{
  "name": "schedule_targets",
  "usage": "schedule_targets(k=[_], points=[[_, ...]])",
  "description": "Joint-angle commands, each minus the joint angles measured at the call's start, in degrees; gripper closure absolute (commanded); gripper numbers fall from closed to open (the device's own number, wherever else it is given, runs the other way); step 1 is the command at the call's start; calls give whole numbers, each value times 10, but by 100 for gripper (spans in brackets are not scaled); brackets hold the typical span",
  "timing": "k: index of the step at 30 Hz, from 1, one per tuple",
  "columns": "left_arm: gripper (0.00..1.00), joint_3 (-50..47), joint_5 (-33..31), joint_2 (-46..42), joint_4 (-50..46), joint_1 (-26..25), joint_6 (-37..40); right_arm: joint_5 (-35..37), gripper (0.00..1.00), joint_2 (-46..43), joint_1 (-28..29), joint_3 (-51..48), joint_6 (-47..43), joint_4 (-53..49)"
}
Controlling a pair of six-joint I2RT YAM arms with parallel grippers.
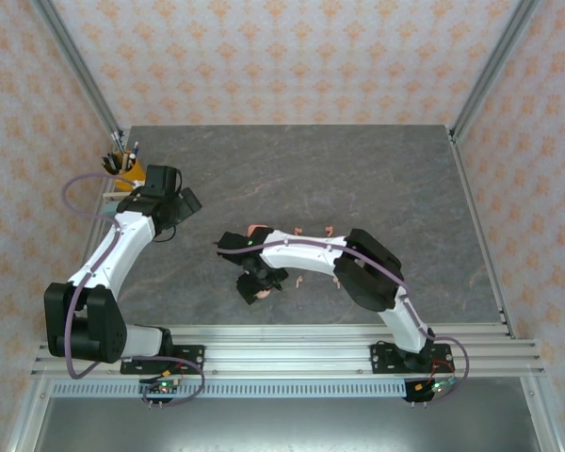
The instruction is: Insert the wireless bluetooth earbuds into the charging case
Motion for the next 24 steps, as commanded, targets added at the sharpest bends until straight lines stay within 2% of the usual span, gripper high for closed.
schedule_targets(k=[1, 11, 24], points=[[0, 7, 2, 2, -6, 6, 3, 18, 24, 20, 11, 27, -5, -29], [0, 7, 5, -2, -7, 7, 6, 31, 28, 35, 16, 43, 12, -54], [0, 8, 17, -4, -8, 7, 6, 71, 44, 32, 14, 47, 85, -51]])
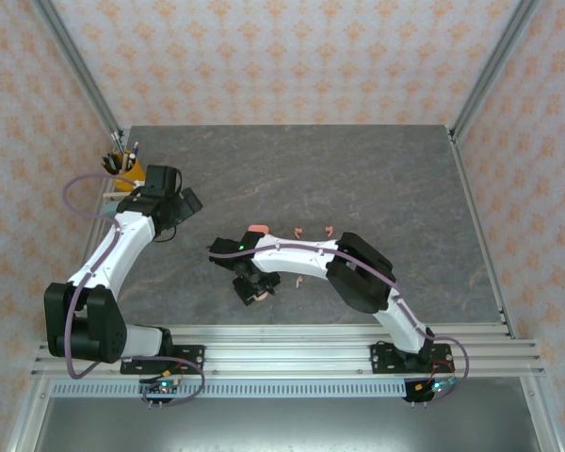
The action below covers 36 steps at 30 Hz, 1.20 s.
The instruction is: Insert the wireless bluetooth earbuds into the charging case
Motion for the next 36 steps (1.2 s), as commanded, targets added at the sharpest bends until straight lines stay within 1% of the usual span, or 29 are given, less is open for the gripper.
schedule_targets(k=[1, 7, 13, 18, 22, 27, 32, 36], points=[[0, 8, 5, -5, -8, 7, 6, 58, 45, 2, -7, 10, 53, -23], [0, 4, 22, -10, -7, 7, 1, 57, 47, -24, -41, -3, 161, 22], [0, -8, 57, -11, 7, 7, -20, 56, 48, -54, -76, -15, 275, 61], [0, -36, 105, -14, 40, 7, -39, 67, 48, -57, -93, 10, 314, 58], [0, -84, 158, -31, 95, 6, -49, 48, 48, -76, -121, -11, 350, 102], [0, -164, 217, -76, 182, 3, -69, 17, 48, -98, -156, -28, 375, 153], [0, -242, 245, -127, 252, -7, -84, 1, 48, -116, -181, -34, 379, 184], [0, -289, 257, -147, 320, -34, -95, -6, 48, -136, -195, -49, 380, 217]])
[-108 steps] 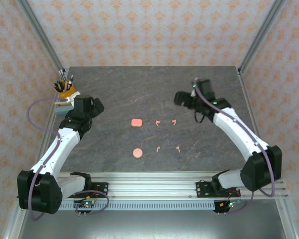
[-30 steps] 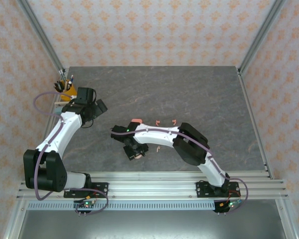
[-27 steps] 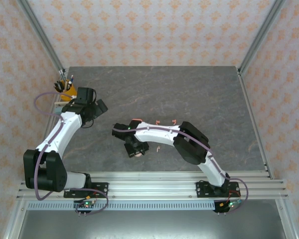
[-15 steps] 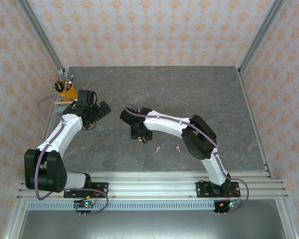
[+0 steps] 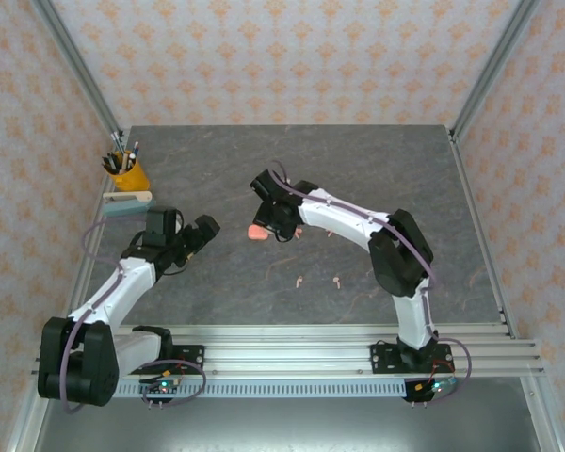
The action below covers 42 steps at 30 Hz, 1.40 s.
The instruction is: Insert the wireless bluetooth earbuds into the charging case
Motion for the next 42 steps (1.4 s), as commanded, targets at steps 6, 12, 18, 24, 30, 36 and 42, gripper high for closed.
schedule_targets(k=[6, 12, 18, 24, 30, 36, 42], points=[[0, -60, 19, -14, 202, -78, -11, -40, 49, -48, -21, -30, 24, 78], [0, -80, 11, -23, 291, -114, 3, -76, 49, -62, -36, -36, 48, 106], [3, -68, -20, -36, 309, -142, 26, -114, 49, -69, -50, -33, 86, 132], [7, -44, -21, -19, 324, -149, 38, -142, 49, -78, -56, -33, 124, 159], [14, -9, -10, 11, 340, -157, 44, -161, 49, -91, -61, -43, 160, 190], [20, 24, -11, 39, 350, -168, 49, -169, 49, -99, -61, -48, 180, 209], [27, 50, -10, 69, 364, -175, 48, -179, 49, -102, -61, -54, 199, 230]])
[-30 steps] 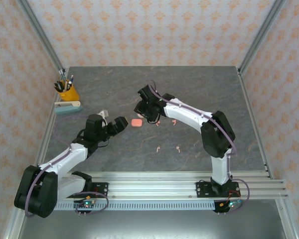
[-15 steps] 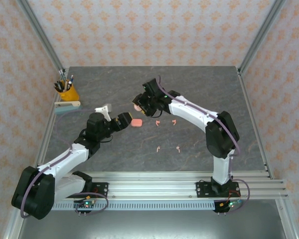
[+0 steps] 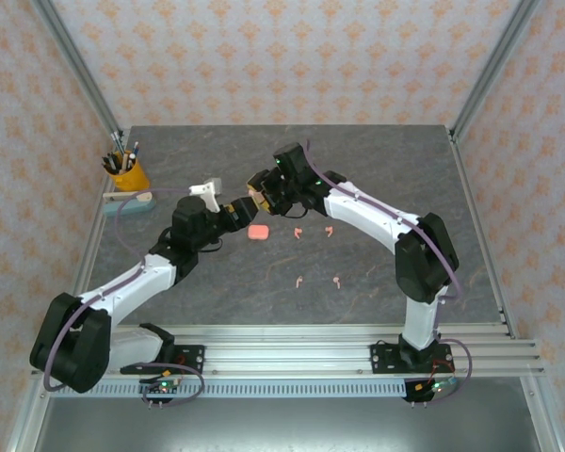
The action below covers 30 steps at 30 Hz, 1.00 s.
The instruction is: Insert the wireless bluetooth earbuds into the charging case
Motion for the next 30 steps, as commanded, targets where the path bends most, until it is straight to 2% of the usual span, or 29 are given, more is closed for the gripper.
schedule_targets(k=[1, 19, 30], points=[[28, 24, -3, 12, 33, -7, 12, -13, 49, -25, -3, -9, 23, 30], [42, 55, -4, 52, 42, -16, 18, -31, 49, -38, -2, -36, 52, 74], [47, 66, -10, 64, 45, -16, 19, -34, 49, -45, -2, -46, 59, 83]])
